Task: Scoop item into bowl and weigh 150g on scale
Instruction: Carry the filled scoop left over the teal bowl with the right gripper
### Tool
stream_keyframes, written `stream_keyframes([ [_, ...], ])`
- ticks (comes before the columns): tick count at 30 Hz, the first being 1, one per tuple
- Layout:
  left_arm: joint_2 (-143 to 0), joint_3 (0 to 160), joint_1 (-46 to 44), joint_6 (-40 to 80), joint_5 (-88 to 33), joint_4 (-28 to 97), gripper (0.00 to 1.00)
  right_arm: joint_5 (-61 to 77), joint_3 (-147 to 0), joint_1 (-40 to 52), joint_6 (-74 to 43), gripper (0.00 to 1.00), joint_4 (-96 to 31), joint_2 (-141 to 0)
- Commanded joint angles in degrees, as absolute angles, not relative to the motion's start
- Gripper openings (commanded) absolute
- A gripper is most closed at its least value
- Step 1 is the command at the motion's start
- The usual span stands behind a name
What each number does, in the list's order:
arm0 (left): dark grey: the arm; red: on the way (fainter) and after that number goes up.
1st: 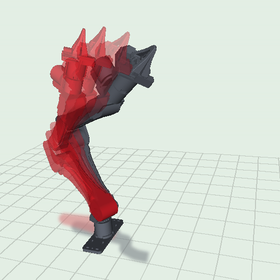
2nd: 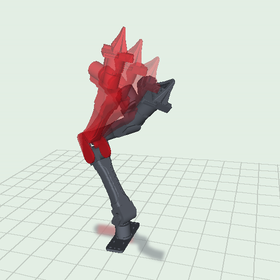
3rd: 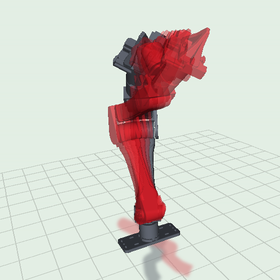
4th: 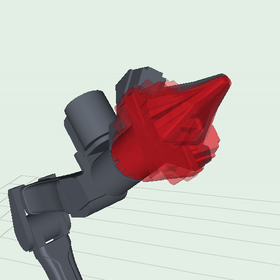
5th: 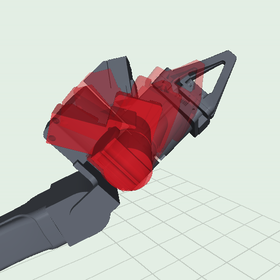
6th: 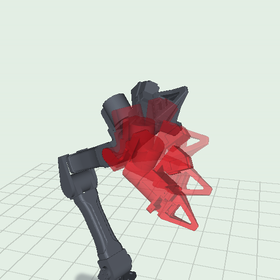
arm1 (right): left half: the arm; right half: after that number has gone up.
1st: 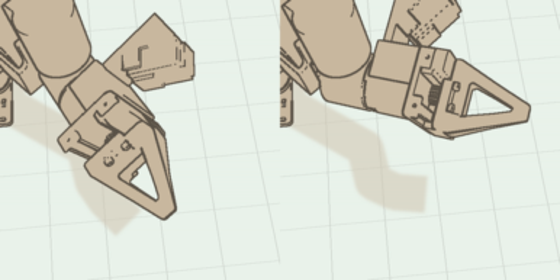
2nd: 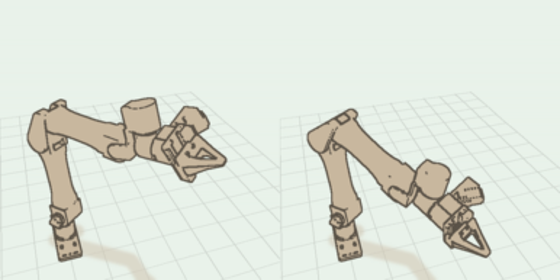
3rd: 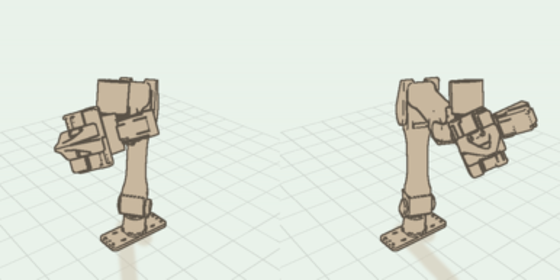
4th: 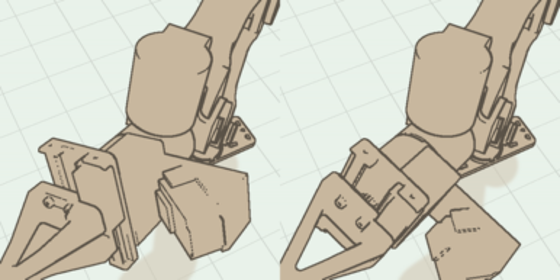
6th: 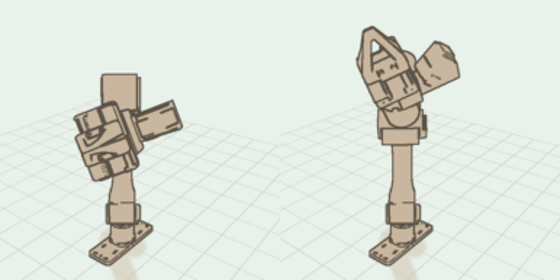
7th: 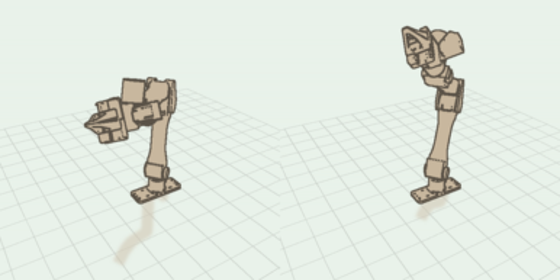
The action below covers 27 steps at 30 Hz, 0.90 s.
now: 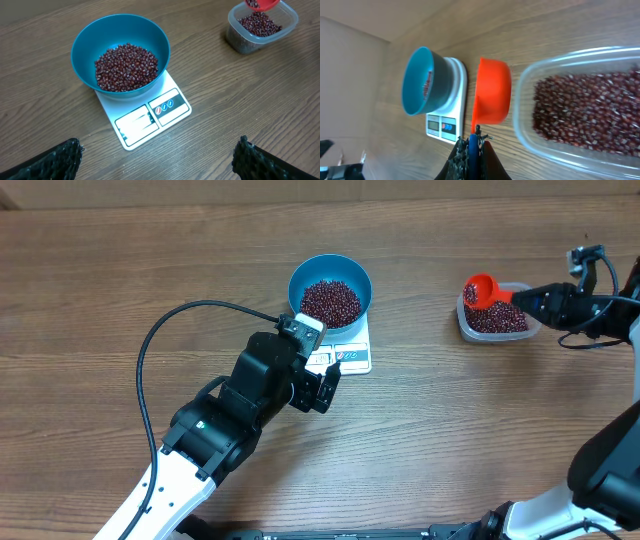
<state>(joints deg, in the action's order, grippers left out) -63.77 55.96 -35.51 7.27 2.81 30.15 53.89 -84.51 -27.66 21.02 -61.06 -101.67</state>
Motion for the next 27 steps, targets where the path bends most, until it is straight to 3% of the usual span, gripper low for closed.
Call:
stream_keyframes([
  [1, -63.6, 55.6, -35.3, 6.4, 3.0, 29.9, 0.99, 57.4, -85.6, -25.2, 21.0, 0.04, -61.5, -97.6],
  [19, -63.6, 55.6, -35.3, 6.4, 2.9, 29.8, 0.99, 56.9, -85.6, -1.7, 21.0, 0.04, -52.6, -96.5],
  [27, -63.6, 55.6, -35.3, 6.4, 2.9, 29.8, 1.00, 46.3, -85.6, 5.7, 21.0, 0.04, -43.4, -96.6],
])
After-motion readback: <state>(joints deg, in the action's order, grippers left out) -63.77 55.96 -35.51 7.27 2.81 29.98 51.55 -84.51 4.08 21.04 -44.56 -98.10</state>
